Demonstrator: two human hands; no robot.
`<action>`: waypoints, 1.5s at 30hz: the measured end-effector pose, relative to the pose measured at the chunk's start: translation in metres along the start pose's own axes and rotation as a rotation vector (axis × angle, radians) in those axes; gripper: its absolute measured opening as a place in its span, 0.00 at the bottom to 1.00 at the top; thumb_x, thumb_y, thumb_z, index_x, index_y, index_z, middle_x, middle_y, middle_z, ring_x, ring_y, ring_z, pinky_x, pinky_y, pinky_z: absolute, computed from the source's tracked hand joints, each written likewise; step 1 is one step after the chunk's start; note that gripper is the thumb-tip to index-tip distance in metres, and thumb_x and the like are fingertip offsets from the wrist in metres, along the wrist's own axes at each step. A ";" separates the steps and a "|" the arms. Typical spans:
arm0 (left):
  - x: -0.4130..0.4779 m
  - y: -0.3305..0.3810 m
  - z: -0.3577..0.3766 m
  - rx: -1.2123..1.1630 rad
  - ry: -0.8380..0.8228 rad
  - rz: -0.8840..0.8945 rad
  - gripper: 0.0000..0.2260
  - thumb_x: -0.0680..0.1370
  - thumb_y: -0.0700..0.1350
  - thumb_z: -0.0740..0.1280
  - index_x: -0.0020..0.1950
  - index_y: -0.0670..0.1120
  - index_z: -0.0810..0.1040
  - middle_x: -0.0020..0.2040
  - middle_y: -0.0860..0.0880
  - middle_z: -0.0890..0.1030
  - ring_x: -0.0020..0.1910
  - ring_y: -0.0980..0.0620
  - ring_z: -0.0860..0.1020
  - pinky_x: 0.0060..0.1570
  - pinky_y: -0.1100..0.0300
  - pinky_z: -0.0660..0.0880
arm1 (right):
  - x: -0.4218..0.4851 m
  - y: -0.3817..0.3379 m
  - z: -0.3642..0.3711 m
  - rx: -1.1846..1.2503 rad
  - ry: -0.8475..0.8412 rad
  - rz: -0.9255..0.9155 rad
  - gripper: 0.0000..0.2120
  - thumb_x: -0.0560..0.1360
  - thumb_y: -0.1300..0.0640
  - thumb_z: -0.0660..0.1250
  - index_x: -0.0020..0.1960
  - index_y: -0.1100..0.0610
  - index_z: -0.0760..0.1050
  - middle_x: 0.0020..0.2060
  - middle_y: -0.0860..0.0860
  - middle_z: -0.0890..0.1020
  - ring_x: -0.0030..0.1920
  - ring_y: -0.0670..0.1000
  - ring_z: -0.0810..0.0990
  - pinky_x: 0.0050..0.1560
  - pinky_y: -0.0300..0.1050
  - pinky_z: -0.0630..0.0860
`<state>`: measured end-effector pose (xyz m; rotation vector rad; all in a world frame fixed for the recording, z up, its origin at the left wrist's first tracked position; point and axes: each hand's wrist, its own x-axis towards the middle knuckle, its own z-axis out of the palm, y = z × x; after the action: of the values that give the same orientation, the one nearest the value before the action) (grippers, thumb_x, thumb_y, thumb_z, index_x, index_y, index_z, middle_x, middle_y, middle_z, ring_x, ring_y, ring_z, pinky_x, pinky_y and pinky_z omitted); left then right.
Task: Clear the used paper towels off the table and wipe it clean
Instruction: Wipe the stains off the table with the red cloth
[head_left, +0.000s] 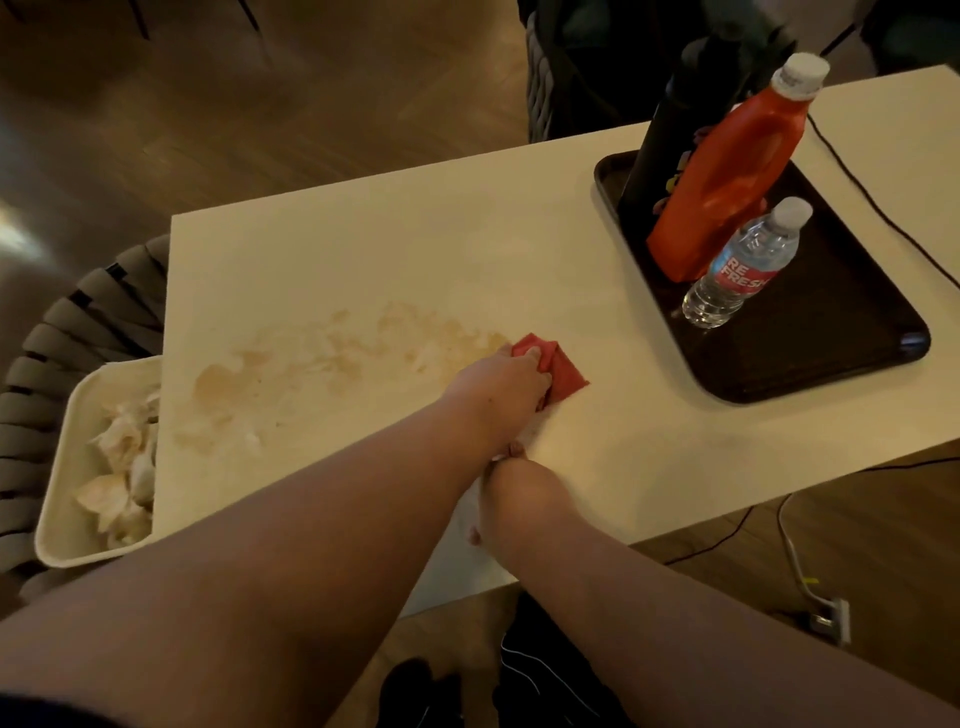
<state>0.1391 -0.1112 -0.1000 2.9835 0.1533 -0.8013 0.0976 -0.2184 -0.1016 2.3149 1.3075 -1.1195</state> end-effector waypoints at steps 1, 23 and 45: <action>0.005 0.001 -0.001 -0.025 0.032 -0.030 0.20 0.83 0.40 0.60 0.76 0.49 0.71 0.81 0.44 0.59 0.76 0.37 0.63 0.66 0.43 0.74 | 0.000 -0.001 -0.003 -0.027 -0.029 0.002 0.28 0.85 0.48 0.55 0.77 0.67 0.62 0.74 0.64 0.67 0.72 0.61 0.67 0.74 0.52 0.58; -0.064 -0.013 0.044 -0.218 0.040 -0.377 0.22 0.84 0.41 0.57 0.79 0.46 0.65 0.80 0.40 0.59 0.70 0.38 0.69 0.64 0.48 0.73 | 0.010 0.005 0.010 0.106 0.092 0.025 0.41 0.77 0.50 0.72 0.81 0.61 0.55 0.81 0.59 0.53 0.81 0.58 0.51 0.75 0.53 0.63; -0.112 -0.045 0.039 -0.622 0.380 -0.565 0.19 0.79 0.50 0.64 0.69 0.47 0.76 0.69 0.45 0.75 0.69 0.40 0.73 0.64 0.46 0.73 | -0.010 0.009 -0.041 0.028 0.092 0.011 0.21 0.77 0.41 0.69 0.57 0.59 0.82 0.54 0.55 0.83 0.57 0.56 0.80 0.52 0.47 0.74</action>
<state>0.0184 -0.0789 -0.0780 2.4477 1.0711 -0.1294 0.1222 -0.2070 -0.0686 2.4173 1.3177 -1.0454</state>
